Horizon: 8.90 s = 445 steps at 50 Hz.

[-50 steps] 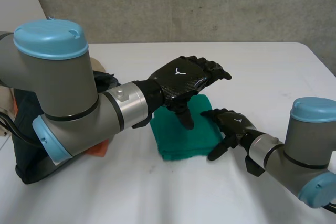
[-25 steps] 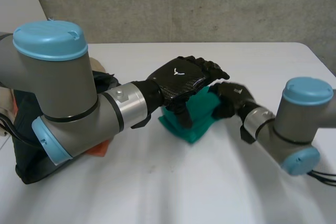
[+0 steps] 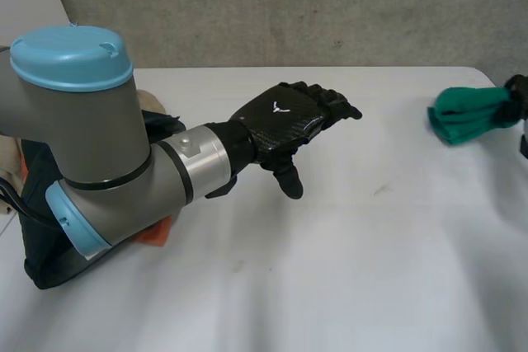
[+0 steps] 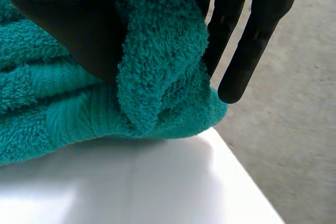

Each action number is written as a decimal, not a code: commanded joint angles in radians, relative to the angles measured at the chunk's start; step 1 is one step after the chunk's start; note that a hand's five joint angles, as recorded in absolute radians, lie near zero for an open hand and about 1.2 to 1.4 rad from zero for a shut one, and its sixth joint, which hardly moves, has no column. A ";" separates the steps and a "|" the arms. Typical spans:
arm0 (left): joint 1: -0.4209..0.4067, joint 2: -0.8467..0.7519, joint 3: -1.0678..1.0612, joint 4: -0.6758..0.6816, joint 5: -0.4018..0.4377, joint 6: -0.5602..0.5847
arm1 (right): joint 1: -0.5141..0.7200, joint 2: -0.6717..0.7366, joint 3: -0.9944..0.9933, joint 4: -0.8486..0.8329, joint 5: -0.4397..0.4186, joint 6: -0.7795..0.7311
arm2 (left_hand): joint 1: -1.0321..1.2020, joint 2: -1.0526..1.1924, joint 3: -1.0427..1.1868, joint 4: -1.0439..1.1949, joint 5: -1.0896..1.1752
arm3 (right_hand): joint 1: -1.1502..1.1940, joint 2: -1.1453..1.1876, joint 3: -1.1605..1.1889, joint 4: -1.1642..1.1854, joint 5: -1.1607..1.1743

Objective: Fold the laundry.

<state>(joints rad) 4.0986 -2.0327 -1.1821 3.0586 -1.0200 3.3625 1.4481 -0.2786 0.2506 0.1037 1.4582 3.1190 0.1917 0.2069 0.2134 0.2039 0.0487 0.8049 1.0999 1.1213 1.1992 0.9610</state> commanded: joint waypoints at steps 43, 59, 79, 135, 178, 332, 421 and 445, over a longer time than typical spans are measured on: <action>0.086 0.129 -0.042 0.048 -0.357 0.018 | 0.112 -0.729 1.269 -0.549 -0.223 -0.625 | 0.031 0.015 0.009 0.018 -0.001 | -0.630 -0.925 -0.947 -1.025 -0.961; 0.437 -0.106 -0.179 0.196 -0.565 0.609 | 0.147 -0.999 1.543 -0.297 -0.464 -0.643 | 0.019 0.003 -0.003 0.006 -0.013 | -0.630 -0.925 -0.947 -1.025 -0.961; 0.076 0.034 0.019 0.236 -0.417 -0.023 | 0.137 -1.079 1.550 -0.299 -0.375 -0.625 | 1.205 1.189 1.183 1.192 1.173 | -0.630 -0.925 -0.947 -1.025 -0.961; 0.216 -0.314 -0.005 0.264 -0.292 0.248 | 0.618 -0.823 1.343 -0.125 -0.110 -0.016 | 0.171 0.156 0.150 0.159 0.140 | -0.630 -0.925 -0.947 -1.025 -0.961; 0.143 0.466 -0.140 0.226 -0.462 0.029 | 0.503 -1.162 0.877 0.002 -0.016 -0.517 | 1.205 1.189 1.183 1.192 1.173 | 0.591 0.296 0.275 0.197 0.261; 0.184 -0.377 0.390 0.603 -0.604 0.201 | 0.531 -0.558 0.690 -0.587 -0.004 -0.407 | 0.230 0.215 0.208 0.218 0.199 | -0.630 -0.925 -0.947 -1.025 -0.961; 0.011 0.505 -0.558 0.151 -0.692 0.156 | 0.424 -1.126 1.224 0.129 -0.036 -0.641 | 1.205 1.189 1.183 1.192 1.173 | 0.591 0.296 0.275 0.197 0.261; 0.080 -0.038 0.000 0.090 -0.620 0.167 | 0.376 -0.895 0.995 0.048 -0.024 -0.714 | 1.205 1.189 1.183 1.192 1.173 | 0.591 0.296 0.275 0.197 0.261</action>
<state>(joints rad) 4.1684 -1.8751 -1.4048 3.0852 -1.6359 3.5224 1.8195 -1.3081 1.3341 0.2789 1.4289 2.3956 1.1286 1.1965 1.1925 1.1976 1.0121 1.1350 1.1711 1.1774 1.1991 0.9660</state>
